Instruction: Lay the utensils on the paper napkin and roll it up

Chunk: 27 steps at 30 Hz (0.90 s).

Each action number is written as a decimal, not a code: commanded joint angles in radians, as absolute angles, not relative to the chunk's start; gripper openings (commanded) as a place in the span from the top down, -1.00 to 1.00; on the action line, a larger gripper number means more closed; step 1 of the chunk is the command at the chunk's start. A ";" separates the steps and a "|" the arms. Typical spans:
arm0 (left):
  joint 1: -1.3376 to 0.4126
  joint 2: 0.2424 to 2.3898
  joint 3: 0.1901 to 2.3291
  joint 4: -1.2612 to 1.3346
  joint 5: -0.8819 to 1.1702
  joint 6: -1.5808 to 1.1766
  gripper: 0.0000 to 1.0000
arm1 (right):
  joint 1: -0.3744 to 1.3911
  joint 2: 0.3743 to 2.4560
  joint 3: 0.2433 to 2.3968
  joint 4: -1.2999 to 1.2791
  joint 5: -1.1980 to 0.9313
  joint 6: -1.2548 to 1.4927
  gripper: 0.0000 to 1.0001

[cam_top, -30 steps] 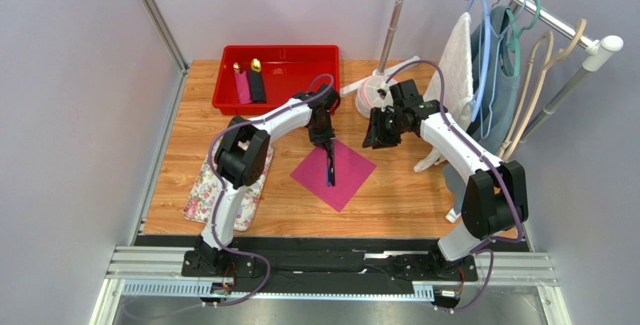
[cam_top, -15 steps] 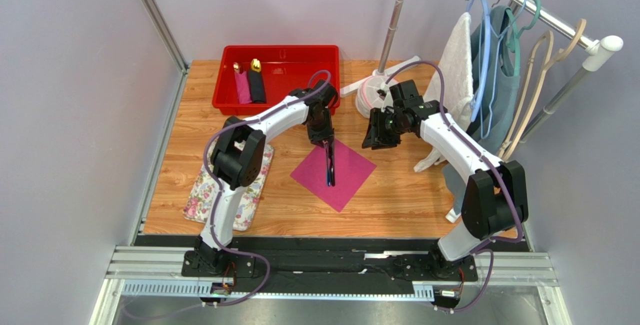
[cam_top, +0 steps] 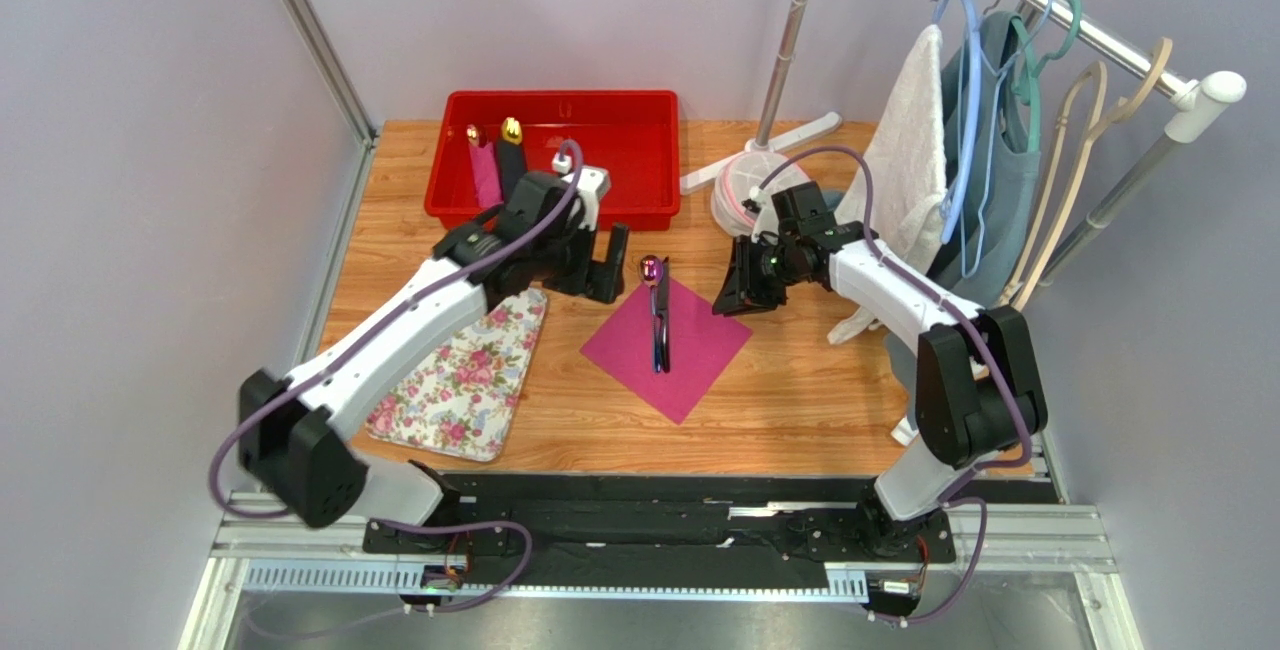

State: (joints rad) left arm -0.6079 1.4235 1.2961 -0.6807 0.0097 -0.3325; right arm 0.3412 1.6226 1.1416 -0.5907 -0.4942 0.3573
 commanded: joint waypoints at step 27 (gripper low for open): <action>-0.715 0.985 0.720 -0.422 0.511 0.561 -0.72 | 0.399 1.802 0.986 -0.472 -0.523 0.387 0.62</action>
